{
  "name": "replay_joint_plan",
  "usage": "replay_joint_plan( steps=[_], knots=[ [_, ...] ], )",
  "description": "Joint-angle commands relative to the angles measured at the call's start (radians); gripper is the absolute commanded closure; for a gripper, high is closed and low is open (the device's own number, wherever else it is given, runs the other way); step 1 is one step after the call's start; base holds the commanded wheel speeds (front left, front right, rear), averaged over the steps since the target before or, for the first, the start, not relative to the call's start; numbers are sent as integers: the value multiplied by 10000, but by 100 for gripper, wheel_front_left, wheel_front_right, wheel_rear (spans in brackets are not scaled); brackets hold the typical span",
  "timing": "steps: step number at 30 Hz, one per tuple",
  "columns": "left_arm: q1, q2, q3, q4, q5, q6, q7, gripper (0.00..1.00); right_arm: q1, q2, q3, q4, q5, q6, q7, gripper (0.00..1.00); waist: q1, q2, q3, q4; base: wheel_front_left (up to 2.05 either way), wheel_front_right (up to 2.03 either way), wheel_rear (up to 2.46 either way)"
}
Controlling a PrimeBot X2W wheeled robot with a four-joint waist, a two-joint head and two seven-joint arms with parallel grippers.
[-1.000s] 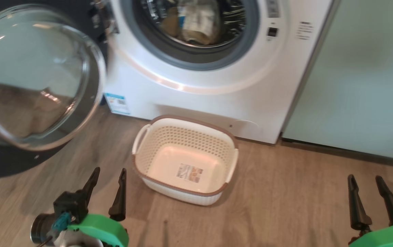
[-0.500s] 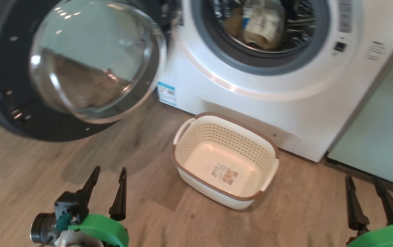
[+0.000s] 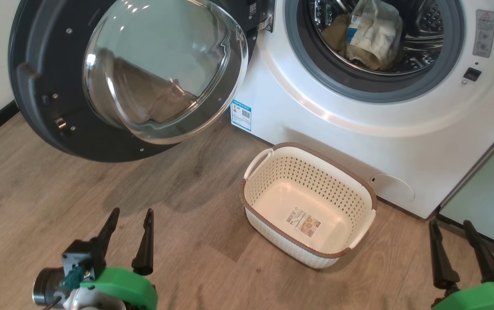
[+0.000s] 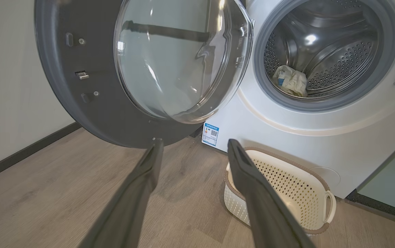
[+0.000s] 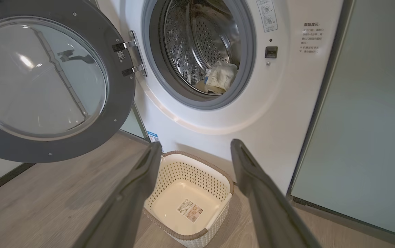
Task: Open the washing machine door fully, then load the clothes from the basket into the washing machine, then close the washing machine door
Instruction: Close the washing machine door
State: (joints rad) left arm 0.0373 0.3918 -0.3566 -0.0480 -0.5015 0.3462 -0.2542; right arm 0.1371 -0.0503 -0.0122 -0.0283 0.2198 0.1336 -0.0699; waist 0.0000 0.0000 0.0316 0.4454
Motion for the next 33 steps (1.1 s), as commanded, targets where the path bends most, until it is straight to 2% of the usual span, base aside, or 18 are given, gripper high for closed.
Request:
replay_joint_plan(
  steps=[1, 11, 12, 13, 14, 15, 21, 23, 26, 27, 33],
  knots=[
    [-411, 156, 484, -303, 98, 4, -68, 0, -490, -192, 235, -280, 42, -29, -18, 0, 0, 0, -3, -10, 0, 0, 0],
    [-429, 108, 564, -392, 121, -33, -72, 0, -491, -181, 274, -233, 70, -29, -46, 0, 0, 0, 30, -126, 0, 0, 0],
    [-438, 99, 584, -407, 119, -48, -72, 6, -494, -184, 267, -239, 69, -29, -47, 0, 0, 0, 35, -132, 0, 0, 0],
    [-445, 84, 601, -431, 116, -69, -73, 58, -496, -192, 257, -247, 66, -29, -47, 0, 0, 0, 42, -136, 0, 0, 0],
    [-446, 65, 623, -457, 113, -87, -73, 92, -497, -199, 244, -257, 64, -29, -46, 0, 0, 0, 54, -136, 0, 0, 0],
    [-447, 49, 644, -481, 124, -103, -73, 100, -499, -206, 231, -269, 58, -29, -46, 0, 0, 0, 64, -135, 0, 0, 0],
    [-408, -81, 811, -597, 131, -262, -74, 100, -497, -238, 158, -340, 45, -29, -22, 0, 0, 0, 132, -100, 0, 0, 0],
    [-467, -241, 1002, -838, 22, -458, -75, 100, -501, -247, 114, -380, 43, -29, -6, 0, 0, 0, 177, -40, 0, 0, 0],
    [-601, -678, 1571, -1494, -466, -972, -75, 100, -464, -254, 11, -445, 26, -29, 21, 0, 0, 0, 223, 106, 0, 0, 0],
    [-601, -678, 1571, -1494, -466, -972, -75, 100, -464, -254, 11, -445, 26, -29, 21, 0, 0, 0, 223, 106, 0, 0, 0],
    [-1003, -1277, 3089, -3052, -1678, -2375, -75, 100, -415, -284, -53, -577, -26, -29, 150, 0, 0, 0, 254, 406, 0, 0, 0]
  ],
)
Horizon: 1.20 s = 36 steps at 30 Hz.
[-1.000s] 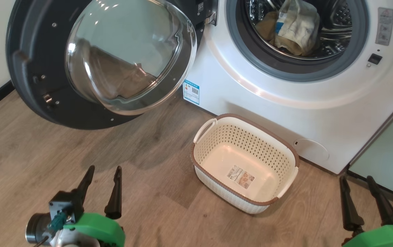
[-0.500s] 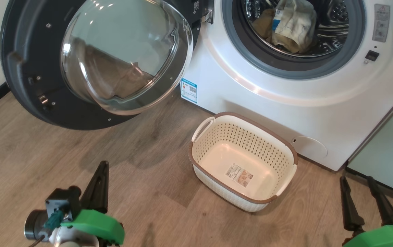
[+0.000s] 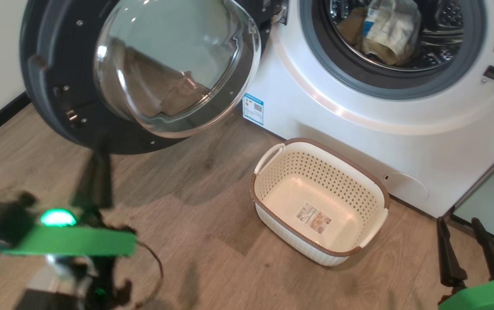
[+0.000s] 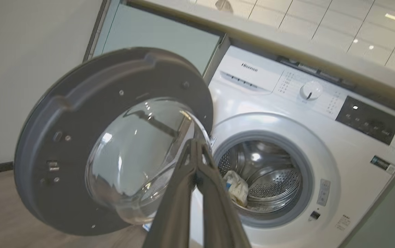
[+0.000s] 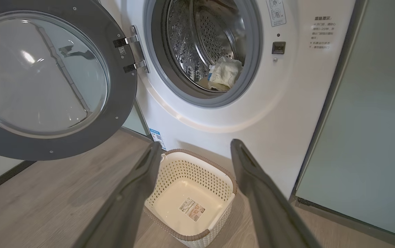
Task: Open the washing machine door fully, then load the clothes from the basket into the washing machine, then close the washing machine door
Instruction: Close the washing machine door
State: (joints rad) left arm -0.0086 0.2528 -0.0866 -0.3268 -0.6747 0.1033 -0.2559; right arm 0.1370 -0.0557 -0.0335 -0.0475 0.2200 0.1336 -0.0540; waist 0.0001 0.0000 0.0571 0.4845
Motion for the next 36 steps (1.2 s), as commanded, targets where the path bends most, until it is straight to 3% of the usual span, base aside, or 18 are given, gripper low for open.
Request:
replay_joint_plan(
  steps=[1, 7, 13, 20, 24, 36],
  knots=[
    [-657, 80, 632, -504, -191, -132, -58, 100, -412, -234, 153, -405, -30, -29, 10, 0, -1, 0, -3, 67, 0, 0, 0],
    [-1768, 565, 2292, -1333, -2255, -910, 137, 100, -378, -286, 176, -537, -39, -29, 126, 0, -1, 0, 27, 286, 0, 0, 0],
    [-3697, 1508, 3623, -495, -4710, -1185, 1135, 100, -389, -407, 213, -669, -30, -29, 271, 0, -1, 0, 173, 394, 0, 0, 0],
    [-5958, 2677, 4405, 2104, -6473, -1124, 2221, 100, -497, -607, 380, -780, 19, -29, 446, 0, -1, 0, 380, 253, 0, 0, 0],
    [-7121, 2929, 4640, 4034, -7524, -1003, 2803, 100, -527, -742, 460, -845, 52, -29, 593, 0, -1, 0, 510, 130, 0, 0, 0],
    [-8868, 3994, 4311, 8730, -8123, -987, 4251, 100, -796, -1286, 565, -1292, 87, -29, 1143, 0, -1, 0, 1230, -469, 0, 0, 0]
  ],
)
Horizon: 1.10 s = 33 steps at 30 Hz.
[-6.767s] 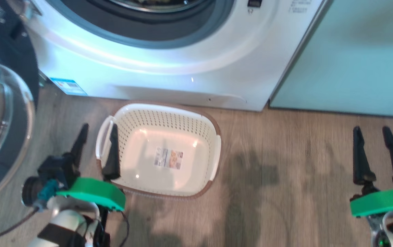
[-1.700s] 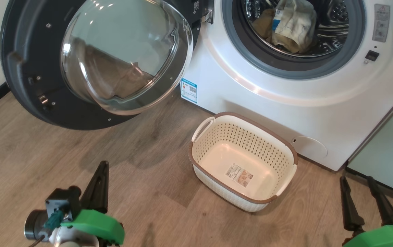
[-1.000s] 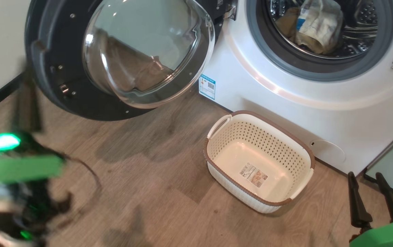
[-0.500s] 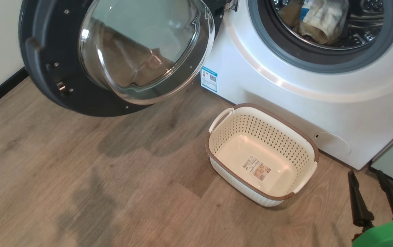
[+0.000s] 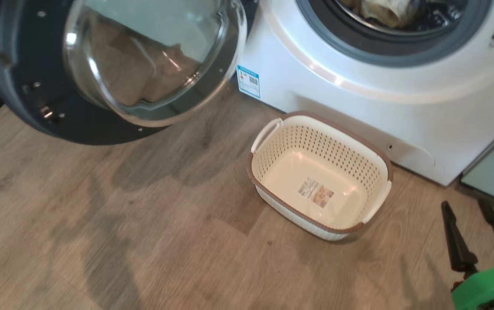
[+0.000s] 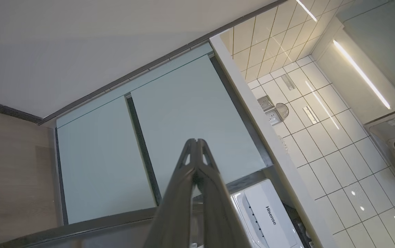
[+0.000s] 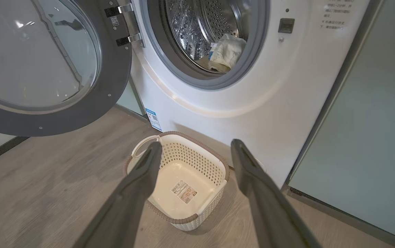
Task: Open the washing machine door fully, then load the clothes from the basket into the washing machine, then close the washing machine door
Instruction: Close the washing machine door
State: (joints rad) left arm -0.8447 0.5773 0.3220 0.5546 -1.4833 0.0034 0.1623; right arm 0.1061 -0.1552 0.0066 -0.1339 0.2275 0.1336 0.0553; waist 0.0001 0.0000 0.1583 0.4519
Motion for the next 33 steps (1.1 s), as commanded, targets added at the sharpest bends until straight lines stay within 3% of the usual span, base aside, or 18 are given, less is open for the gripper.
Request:
replay_joint_plan(
  steps=[1, 14, 33],
  knots=[
    [-601, 778, 260, 172, -75, -5, 74, 100, -519, -335, 148, -486, 11, -29, 89, 0, -1, 0, 316, -181, 0, 0, 0],
    [-1205, 834, -132, 2009, 206, -464, 129, 100, -709, -569, 68, -876, -16, -29, 335, 0, -1, 0, 1042, -436, 0, 0, 0],
    [-1788, 675, -918, 3322, 803, -756, 237, 100, -1152, -684, 126, -983, -17, -29, 477, 0, -1, 0, 1762, -866, 0, 0, 0]
  ],
)
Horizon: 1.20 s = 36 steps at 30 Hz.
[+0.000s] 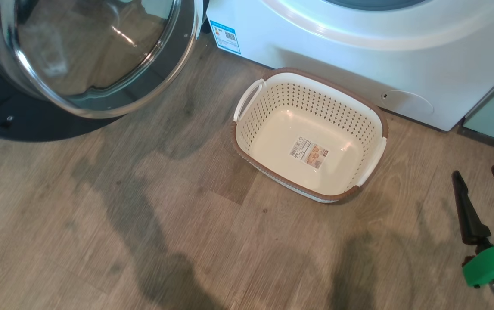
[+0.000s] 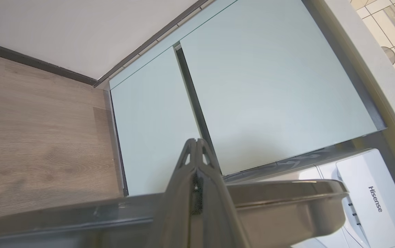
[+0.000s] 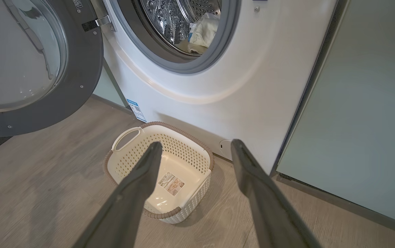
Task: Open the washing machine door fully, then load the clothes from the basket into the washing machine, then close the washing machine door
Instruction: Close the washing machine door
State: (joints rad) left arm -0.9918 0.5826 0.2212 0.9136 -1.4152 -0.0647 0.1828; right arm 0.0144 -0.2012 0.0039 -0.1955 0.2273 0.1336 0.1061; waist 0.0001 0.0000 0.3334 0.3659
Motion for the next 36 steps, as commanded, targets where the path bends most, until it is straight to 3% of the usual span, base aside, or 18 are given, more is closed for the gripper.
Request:
replay_joint_plan(
  steps=[1, 18, 36],
  knots=[
    [-340, 615, 83, -228, 126, -86, 29, 100, -237, -226, 139, -367, -17, -29, -37, 0, -1, 0, 33, -9, 0, 0, 0],
    [-384, 330, -485, -228, 198, -425, 1002, 100, -322, -245, 120, -256, -45, -29, 48, 0, -1, 0, 4, 263, 0, 0, 0],
    [54, 60, -646, -1212, -580, -590, 3056, 100, -150, -141, 138, -80, -21, -29, 69, 0, -1, 0, -280, 605, 0, 0, 0]
  ],
)
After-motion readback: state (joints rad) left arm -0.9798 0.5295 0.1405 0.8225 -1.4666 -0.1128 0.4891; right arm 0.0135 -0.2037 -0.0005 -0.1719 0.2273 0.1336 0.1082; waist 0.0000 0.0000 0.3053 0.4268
